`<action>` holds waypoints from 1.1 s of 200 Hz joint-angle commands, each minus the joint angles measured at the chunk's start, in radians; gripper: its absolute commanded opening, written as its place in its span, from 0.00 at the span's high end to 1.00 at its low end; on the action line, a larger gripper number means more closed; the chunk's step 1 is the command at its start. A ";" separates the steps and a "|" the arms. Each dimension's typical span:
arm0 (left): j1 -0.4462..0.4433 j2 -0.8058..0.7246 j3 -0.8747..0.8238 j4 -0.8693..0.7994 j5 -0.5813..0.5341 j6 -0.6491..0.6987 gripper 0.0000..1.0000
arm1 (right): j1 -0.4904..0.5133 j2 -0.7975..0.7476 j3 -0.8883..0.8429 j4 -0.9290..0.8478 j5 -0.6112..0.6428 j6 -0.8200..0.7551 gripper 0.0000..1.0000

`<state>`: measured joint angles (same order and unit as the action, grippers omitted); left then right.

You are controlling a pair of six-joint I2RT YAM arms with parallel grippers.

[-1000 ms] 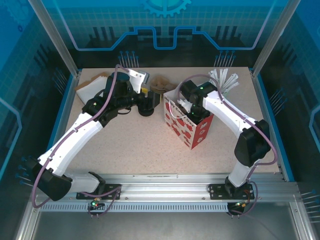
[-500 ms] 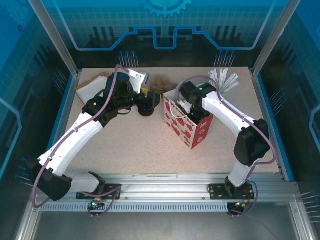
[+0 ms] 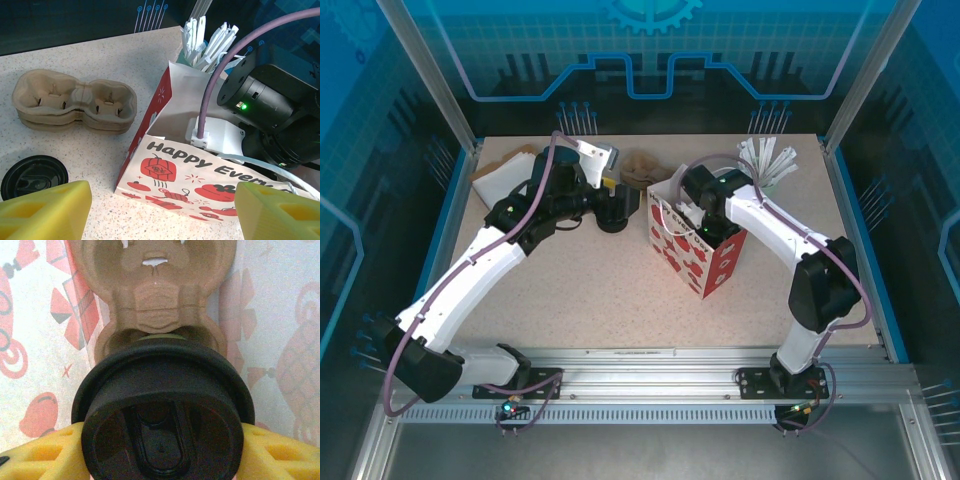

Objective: Pack the takeout coffee

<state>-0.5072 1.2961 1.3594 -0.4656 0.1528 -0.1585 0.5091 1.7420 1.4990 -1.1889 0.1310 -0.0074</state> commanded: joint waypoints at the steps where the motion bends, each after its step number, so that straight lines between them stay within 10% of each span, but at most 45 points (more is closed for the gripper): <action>1: -0.006 -0.027 -0.014 0.022 -0.002 -0.008 0.23 | -0.022 0.060 -0.066 0.017 0.005 -0.014 0.64; 94: -0.006 -0.035 -0.041 0.027 0.002 -0.016 0.23 | -0.013 0.129 -0.074 0.039 0.047 -0.007 0.60; 220: -0.007 -0.055 -0.050 0.016 -0.007 -0.003 0.23 | 0.026 0.016 0.128 -0.090 0.030 -0.032 0.22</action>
<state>-0.5072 1.2655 1.3190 -0.4591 0.1528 -0.1589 0.5232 1.7679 1.5883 -1.2358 0.1516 -0.0269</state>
